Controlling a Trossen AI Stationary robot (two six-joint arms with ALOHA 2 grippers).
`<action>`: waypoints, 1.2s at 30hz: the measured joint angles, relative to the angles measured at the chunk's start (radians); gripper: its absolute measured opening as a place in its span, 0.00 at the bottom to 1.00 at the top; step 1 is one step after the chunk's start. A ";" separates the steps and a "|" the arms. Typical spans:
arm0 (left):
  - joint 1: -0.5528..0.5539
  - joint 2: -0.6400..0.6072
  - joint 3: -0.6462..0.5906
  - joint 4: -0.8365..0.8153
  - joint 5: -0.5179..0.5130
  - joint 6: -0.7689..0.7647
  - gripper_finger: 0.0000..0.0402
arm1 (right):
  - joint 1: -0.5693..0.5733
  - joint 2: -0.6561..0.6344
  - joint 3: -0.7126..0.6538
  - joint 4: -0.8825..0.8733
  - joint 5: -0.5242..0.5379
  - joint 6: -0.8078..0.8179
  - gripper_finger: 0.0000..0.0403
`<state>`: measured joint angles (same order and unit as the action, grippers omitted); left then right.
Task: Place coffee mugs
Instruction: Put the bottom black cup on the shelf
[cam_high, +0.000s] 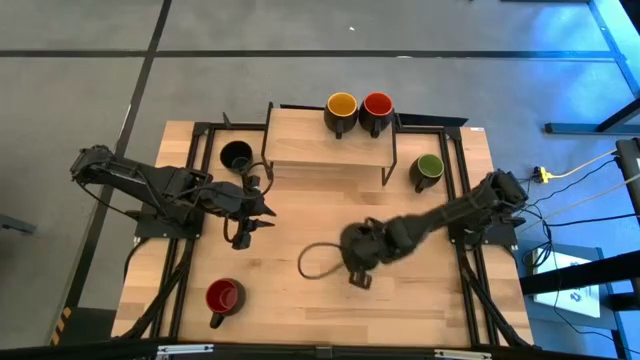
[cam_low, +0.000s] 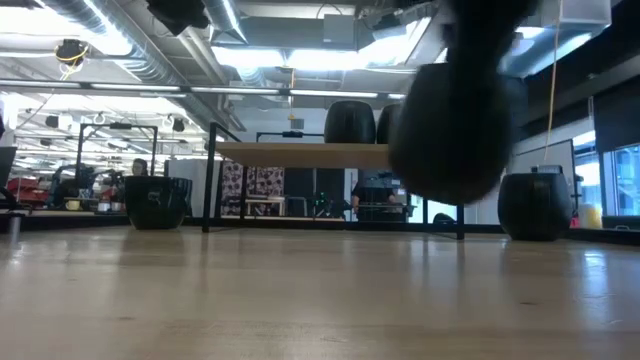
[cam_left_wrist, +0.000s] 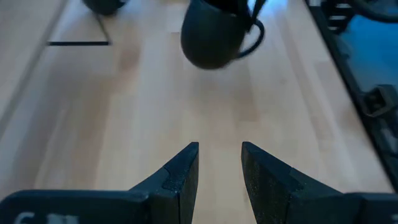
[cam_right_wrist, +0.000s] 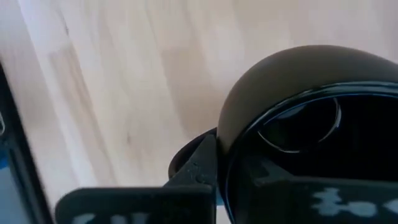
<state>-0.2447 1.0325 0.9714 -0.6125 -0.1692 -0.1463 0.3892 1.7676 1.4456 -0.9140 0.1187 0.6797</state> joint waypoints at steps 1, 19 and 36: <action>0.000 0.000 0.000 0.000 -0.014 0.000 0.29 | -0.025 0.000 0.000 0.018 0.001 -0.040 0.01; 0.000 0.030 0.000 0.069 -0.053 -0.028 0.29 | -0.314 0.122 0.000 0.104 -0.181 -0.295 0.01; 0.000 0.031 0.000 0.068 -0.050 -0.028 0.29 | -0.344 0.124 0.000 0.143 -0.216 -0.480 0.01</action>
<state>-0.2443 1.0630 0.9717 -0.5449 -0.2197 -0.1739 0.0452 1.8912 1.4460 -0.7711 -0.0972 0.1999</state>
